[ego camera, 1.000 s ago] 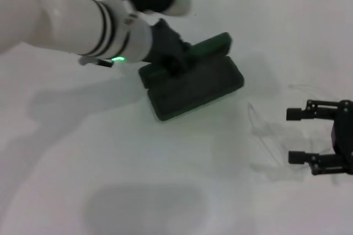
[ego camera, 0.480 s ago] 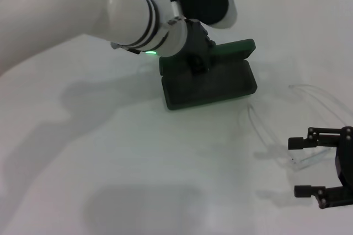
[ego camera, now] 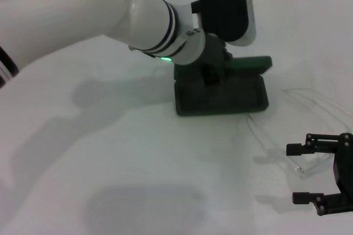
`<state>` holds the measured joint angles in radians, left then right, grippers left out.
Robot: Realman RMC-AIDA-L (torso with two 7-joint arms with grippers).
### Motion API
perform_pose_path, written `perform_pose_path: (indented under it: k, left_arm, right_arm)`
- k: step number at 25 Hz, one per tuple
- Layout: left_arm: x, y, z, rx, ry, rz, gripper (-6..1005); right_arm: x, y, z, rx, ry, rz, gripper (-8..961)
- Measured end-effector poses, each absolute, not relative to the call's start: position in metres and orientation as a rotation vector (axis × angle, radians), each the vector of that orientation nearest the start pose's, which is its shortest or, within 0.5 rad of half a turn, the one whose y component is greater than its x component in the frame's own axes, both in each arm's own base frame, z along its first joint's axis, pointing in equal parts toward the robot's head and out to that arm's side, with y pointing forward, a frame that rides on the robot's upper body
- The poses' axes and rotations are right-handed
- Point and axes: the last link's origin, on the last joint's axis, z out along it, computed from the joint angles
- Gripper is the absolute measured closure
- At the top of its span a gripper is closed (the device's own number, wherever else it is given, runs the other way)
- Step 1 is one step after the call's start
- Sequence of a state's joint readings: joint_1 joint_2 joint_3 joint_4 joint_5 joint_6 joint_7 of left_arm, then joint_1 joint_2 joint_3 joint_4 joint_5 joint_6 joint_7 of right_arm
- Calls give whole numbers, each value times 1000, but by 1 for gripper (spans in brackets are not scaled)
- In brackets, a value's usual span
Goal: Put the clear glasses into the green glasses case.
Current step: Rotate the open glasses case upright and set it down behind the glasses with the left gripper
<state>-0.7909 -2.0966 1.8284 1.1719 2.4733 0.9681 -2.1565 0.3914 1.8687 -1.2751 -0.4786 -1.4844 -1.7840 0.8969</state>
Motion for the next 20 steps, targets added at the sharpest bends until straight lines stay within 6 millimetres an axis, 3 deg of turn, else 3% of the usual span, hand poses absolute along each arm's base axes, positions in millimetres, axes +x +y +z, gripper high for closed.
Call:
perform_pose_path:
  k: [20]
  left_arm:
    - [-74,369,-108,-2764,380,358,769]
  right_arm:
    - [284,259,20,-2960,40,891,202]
